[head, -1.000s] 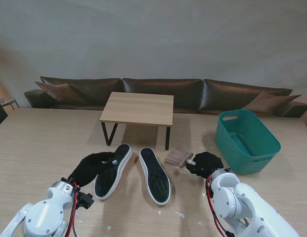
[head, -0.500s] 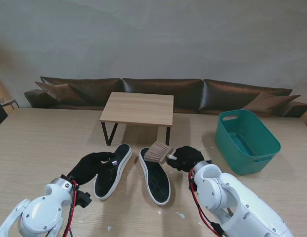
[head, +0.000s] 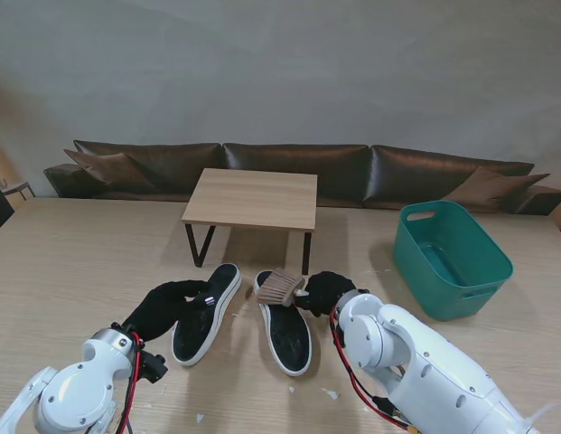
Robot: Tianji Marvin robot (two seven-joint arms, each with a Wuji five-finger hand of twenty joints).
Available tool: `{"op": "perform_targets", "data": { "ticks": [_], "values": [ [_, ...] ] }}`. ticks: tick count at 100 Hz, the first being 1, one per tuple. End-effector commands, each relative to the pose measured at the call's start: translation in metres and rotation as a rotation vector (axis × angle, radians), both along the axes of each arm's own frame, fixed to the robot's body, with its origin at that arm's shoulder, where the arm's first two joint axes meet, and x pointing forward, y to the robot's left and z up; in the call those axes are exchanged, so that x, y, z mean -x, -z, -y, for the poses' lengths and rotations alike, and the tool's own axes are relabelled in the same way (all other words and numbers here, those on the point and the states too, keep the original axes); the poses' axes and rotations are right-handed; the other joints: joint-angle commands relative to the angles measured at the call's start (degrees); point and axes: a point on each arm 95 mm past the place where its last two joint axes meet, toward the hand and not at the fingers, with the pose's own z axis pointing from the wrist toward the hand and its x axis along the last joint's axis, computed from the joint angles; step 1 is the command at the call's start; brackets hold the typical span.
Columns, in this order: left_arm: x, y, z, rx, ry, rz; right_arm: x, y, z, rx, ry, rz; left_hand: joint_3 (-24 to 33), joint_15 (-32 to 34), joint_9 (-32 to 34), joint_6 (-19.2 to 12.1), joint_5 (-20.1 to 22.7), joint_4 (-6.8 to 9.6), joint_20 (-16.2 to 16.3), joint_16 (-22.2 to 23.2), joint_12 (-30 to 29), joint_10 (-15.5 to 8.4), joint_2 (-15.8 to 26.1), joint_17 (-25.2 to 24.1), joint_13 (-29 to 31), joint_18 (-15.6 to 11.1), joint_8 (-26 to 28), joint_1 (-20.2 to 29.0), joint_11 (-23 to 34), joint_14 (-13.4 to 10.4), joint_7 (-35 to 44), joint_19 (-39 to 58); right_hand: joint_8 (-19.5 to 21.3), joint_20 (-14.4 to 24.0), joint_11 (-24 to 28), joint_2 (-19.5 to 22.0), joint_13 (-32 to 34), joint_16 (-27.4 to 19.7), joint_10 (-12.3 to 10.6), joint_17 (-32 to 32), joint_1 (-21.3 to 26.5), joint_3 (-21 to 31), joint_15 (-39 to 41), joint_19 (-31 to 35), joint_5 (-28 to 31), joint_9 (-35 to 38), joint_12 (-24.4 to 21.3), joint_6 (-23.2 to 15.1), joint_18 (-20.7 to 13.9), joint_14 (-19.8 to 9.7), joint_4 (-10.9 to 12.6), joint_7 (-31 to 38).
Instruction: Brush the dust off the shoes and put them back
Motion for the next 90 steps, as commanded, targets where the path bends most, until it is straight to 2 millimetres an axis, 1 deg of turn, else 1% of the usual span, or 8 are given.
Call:
{"op": "perform_targets", "data": {
  "ticks": [1, 29, 55, 90],
  "values": [
    [0.002, 0.003, 0.003, 0.003, 0.013, -0.018, 0.004, 0.003, 0.002, 0.008, -0.014, -0.011, -1.61, -1.28, -0.46, 0.14, 1.55, 2.35, 1.13, 0.25, 0.23, -0.94, 2.7, -0.59, -0.4, -2.0, 0.43, 1.46, 0.09, -0.72, 0.27, -1.63, 1.72, 0.94, 2.28, 2.28, -0.17, 1.51, 1.68, 22.26, 1.2, 3.89, 4.42, 3.98, 7.68, 3.32, -0.45, 4.71, 0.54, -6.5, 2.5, 2.15],
    [0.002, 0.005, 0.004, 0.002, 0.017, -0.025, 0.021, 0.007, 0.01, 0.032, -0.083, -0.029, -1.97, -1.28, -0.5, 0.18, 1.32, 2.4, 1.16, 0.28, 0.24, -0.9, 2.86, -0.67, -0.37, -2.07, 0.41, 1.63, 0.1, -0.73, 0.15, -1.66, 1.83, 0.78, 2.23, 2.5, -0.12, 1.46, 1.25, 22.29, 0.93, 3.59, 4.31, 4.04, 7.55, 3.29, -0.39, 4.28, -0.04, -7.4, 2.49, 2.18],
    [0.003, 0.006, 0.002, -0.001, 0.016, -0.022, 0.038, 0.009, 0.016, 0.025, -0.144, -0.039, -2.26, -1.26, -0.52, 0.34, 2.06, 2.44, 1.19, 0.3, 0.23, -0.78, 3.02, -0.57, -0.33, -2.11, 0.53, 1.72, 0.08, -0.79, 0.44, -1.62, 1.88, 0.59, 2.11, 2.7, -0.13, 1.44, 1.0, 22.29, 0.81, 3.46, 4.3, 4.03, 7.43, 3.3, -0.36, 3.85, -0.36, -7.34, 2.51, 2.18],
    [0.003, 0.006, 0.001, 0.0, 0.017, -0.024, 0.063, 0.013, 0.035, -0.005, -0.194, -0.072, -2.56, -1.21, -0.38, 0.52, 2.13, 2.5, 1.22, 0.33, 0.26, -0.74, 3.22, -0.53, -0.22, -2.05, 0.57, 1.88, 0.13, -0.75, 0.43, -1.61, 1.98, 0.45, 2.09, 2.65, -0.12, 1.43, 1.0, 22.3, 0.9, 3.39, 4.29, 4.04, 7.46, 3.28, -0.29, 3.76, -0.54, -7.47, 2.53, 2.35]
  ]
}}
